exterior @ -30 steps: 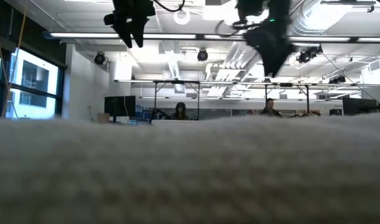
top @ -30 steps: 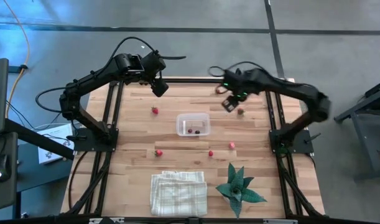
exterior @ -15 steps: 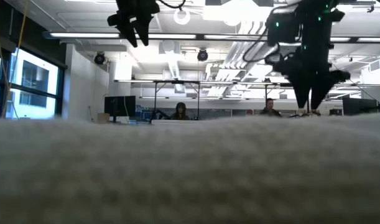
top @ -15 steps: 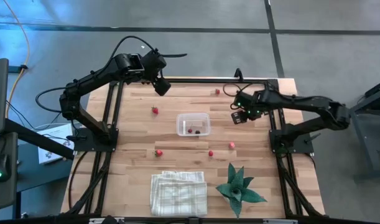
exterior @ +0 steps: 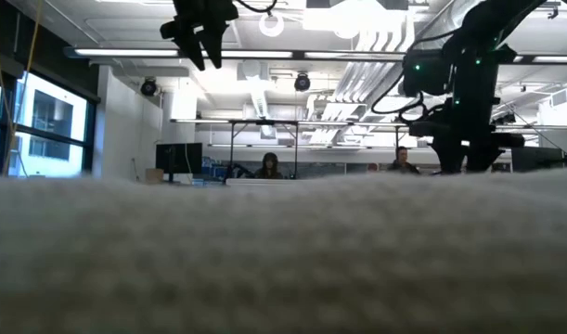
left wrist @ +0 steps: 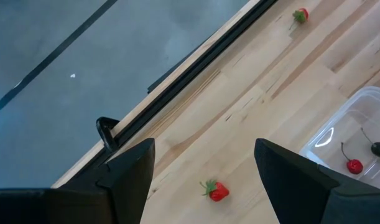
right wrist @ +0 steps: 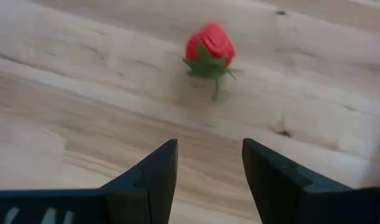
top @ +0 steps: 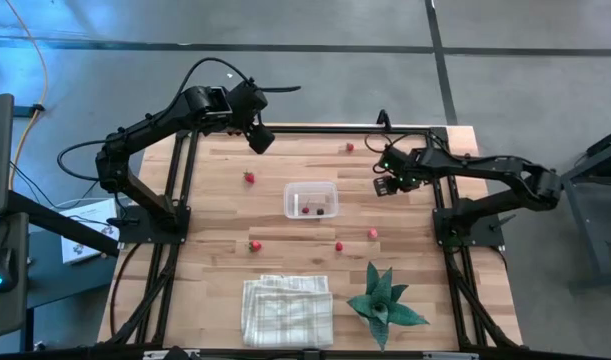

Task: Pick and placing Produce into tupperware
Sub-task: Put the top right red strawberry into the transparent bin

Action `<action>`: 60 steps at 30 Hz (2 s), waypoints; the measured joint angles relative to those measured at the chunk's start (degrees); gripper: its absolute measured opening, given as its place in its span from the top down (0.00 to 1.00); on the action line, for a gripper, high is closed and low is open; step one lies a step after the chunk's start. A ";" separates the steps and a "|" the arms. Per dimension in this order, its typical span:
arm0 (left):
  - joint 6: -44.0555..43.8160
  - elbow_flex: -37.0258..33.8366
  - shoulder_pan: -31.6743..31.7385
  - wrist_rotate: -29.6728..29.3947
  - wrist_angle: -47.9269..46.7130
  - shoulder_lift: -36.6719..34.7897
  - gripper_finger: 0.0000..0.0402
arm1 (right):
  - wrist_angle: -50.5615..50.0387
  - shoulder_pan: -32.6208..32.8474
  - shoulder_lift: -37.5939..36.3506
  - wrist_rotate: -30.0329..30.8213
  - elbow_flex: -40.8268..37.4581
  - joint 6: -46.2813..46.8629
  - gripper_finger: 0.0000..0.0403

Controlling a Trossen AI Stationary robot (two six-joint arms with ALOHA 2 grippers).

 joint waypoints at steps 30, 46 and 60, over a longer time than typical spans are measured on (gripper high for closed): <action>0.00 0.00 -0.01 0.00 0.43 0.00 0.34 | 9.05 -3.59 10.65 -0.77 0.00 -6.12 0.57; -0.02 0.00 -0.02 0.00 0.42 0.00 0.34 | 7.73 -5.21 10.40 -0.67 0.99 -8.66 0.57; -1.20 0.00 -0.01 -0.01 0.41 0.00 0.34 | -2.46 -7.39 10.34 -0.89 6.56 -30.39 0.57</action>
